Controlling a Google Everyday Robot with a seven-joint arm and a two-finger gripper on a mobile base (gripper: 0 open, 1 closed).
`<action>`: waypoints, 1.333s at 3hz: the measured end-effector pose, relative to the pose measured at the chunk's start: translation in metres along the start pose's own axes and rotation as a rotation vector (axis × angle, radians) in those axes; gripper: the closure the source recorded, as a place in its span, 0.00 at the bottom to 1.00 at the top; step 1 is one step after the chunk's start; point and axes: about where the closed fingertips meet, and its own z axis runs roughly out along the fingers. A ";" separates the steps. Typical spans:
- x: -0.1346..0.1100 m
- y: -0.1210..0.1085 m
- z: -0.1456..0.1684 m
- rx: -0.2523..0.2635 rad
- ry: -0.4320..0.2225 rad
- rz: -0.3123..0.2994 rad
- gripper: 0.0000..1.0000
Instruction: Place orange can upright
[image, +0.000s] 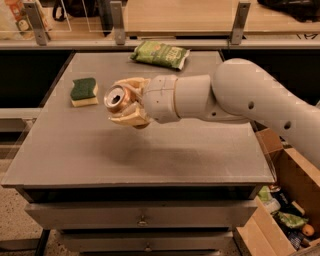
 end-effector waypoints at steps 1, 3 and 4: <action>0.005 0.011 -0.001 -0.012 -0.120 0.140 1.00; 0.000 0.027 0.000 -0.023 -0.232 0.278 1.00; -0.001 0.027 0.001 -0.026 -0.234 0.278 0.83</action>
Offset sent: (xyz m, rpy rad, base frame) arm -0.0363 -0.0007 -0.0222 0.4280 0.3748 0.0638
